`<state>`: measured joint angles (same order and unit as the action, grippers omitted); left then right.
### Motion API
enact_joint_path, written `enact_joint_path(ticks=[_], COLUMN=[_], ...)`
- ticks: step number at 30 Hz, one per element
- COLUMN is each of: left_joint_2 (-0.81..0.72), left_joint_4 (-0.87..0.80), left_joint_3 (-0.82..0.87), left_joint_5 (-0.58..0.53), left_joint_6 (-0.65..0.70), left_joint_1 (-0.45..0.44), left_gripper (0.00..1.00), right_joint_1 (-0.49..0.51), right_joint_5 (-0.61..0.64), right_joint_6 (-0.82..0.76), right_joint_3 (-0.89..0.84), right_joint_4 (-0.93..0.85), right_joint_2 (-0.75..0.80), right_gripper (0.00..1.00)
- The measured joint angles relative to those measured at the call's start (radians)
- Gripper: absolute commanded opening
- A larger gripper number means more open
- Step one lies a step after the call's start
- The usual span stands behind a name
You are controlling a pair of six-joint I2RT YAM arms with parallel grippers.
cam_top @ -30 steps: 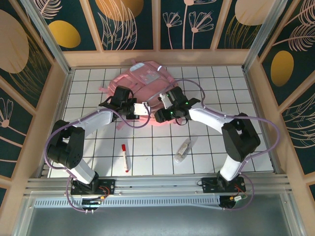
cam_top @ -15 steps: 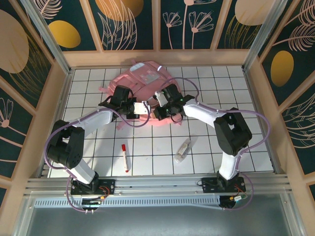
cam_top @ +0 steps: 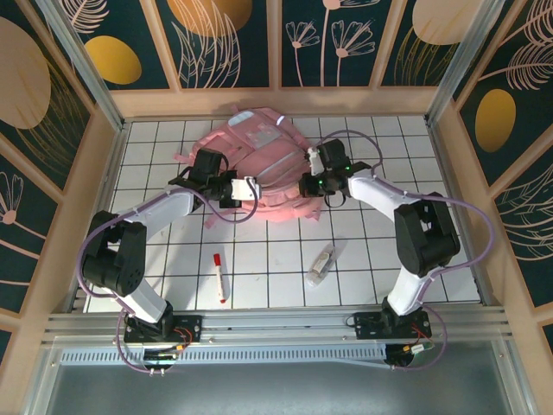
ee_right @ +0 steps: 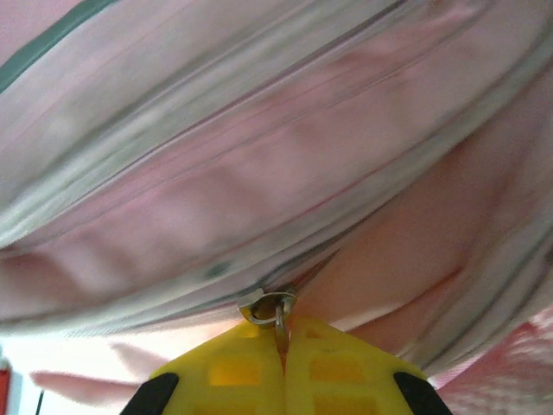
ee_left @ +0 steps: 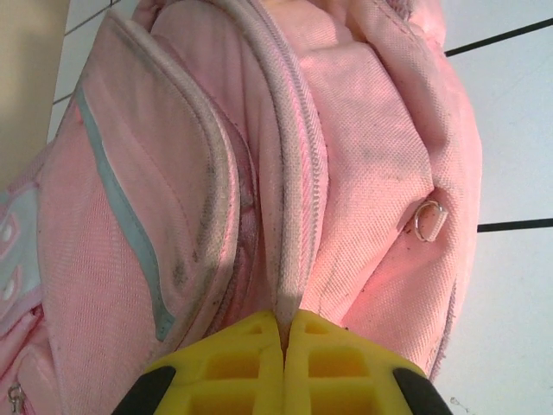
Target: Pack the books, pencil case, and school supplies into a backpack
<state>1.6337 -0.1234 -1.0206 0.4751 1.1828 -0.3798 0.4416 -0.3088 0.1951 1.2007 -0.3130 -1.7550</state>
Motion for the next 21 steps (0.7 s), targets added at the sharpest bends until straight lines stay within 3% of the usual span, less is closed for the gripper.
enact_joint_path(ticks=[5,11,12,14,15,18,21], left_joint_2=[-0.005,0.012,0.029,0.072,0.089,0.103,0.079], left_joint_4=[0.017,0.014,0.000,-0.018,-0.013,0.012,0.014], left_joint_3=[0.013,-0.014,-0.039,-0.096,-0.114,-0.126,-0.113], left_joint_5=[0.032,0.104,0.102,0.098,0.088,0.082,0.098], left_joint_6=[0.041,0.014,0.013,0.002,-0.010,-0.046,-0.047], left_joint_1=[0.013,0.104,0.116,0.138,0.148,0.183,0.183], left_gripper=[0.00,0.01,0.07,0.40,0.44,0.43,0.53], right_joint_1=[-0.015,-0.002,0.008,0.037,0.052,0.108,0.150], right_joint_5=[-0.008,-0.103,-0.116,-0.135,-0.145,-0.180,-0.214], right_joint_6=[0.009,-0.018,-0.018,-0.017,-0.013,0.004,0.018], right_joint_3=[-0.002,-0.058,-0.071,-0.087,-0.087,-0.087,-0.087], right_joint_4=[0.002,0.076,0.090,0.117,0.125,0.140,0.142], right_joint_2=[-0.023,0.050,0.072,0.111,0.119,0.126,0.121], right_gripper=[0.00,0.00,0.00,0.00,0.00,0.00,0.00])
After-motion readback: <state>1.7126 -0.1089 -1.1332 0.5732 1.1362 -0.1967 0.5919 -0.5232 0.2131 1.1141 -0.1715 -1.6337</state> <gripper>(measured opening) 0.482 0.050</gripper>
